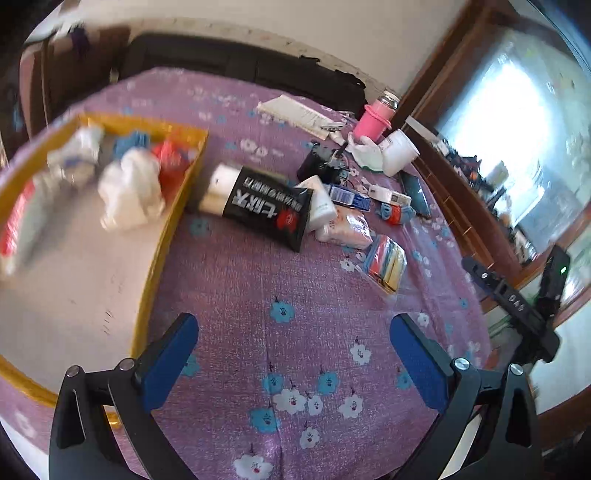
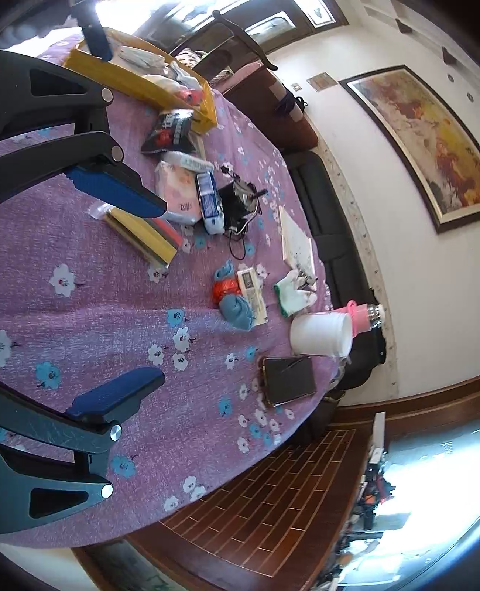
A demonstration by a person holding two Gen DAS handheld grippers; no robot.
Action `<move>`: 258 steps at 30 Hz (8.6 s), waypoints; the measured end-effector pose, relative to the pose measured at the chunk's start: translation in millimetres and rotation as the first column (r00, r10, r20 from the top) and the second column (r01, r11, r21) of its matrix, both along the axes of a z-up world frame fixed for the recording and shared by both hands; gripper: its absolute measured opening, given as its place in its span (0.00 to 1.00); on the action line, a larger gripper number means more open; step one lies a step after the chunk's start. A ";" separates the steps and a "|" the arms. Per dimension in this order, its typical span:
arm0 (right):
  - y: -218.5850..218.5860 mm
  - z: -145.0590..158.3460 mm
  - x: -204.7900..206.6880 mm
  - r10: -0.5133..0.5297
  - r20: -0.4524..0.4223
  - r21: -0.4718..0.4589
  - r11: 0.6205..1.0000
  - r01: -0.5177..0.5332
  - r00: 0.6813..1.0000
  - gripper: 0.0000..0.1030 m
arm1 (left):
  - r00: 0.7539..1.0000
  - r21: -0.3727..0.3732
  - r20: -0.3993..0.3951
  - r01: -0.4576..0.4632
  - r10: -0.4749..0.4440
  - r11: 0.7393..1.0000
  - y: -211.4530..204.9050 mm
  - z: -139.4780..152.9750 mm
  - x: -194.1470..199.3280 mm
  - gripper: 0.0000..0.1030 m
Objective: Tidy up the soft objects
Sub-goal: 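Move the left gripper to the black wet-wipe pack on the table, then grasp the black wet-wipe pack with the left gripper and lift it, then carry the black pack to the tray while the right gripper grasps the white tissue pack, then release the black pack and white tissue pack into the yellow tray, then move both grippers back over the remaining items on the table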
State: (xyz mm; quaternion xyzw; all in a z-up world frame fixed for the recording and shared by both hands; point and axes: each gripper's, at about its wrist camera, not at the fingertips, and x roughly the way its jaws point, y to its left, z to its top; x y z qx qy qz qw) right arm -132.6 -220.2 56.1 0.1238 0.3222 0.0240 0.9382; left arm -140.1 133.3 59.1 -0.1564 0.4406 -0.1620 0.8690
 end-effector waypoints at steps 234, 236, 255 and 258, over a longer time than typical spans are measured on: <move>-68.6 -52.3 59.3 -0.178 -0.129 0.194 0.960 0.201 0.975 0.87 | 0.981 0.292 -0.068 0.195 -0.183 0.936 -89.1 -50.2 31.4 1.00; -70.8 -53.6 59.4 -0.178 -0.129 0.211 0.956 0.203 0.976 0.87 | 0.981 0.321 -0.053 0.194 -0.187 0.927 -92.1 -51.2 28.5 1.00; -59.2 -58.5 65.1 -0.157 -0.151 0.162 0.970 0.182 0.976 0.92 | 0.981 0.437 -0.032 0.187 -0.192 0.880 -105.8 -57.1 18.0 1.00; -58.9 -59.1 65.5 -0.153 -0.148 0.164 0.971 0.176 0.977 0.94 | 0.979 0.416 -0.054 0.201 -0.196 0.887 -103.6 -54.8 18.1 1.00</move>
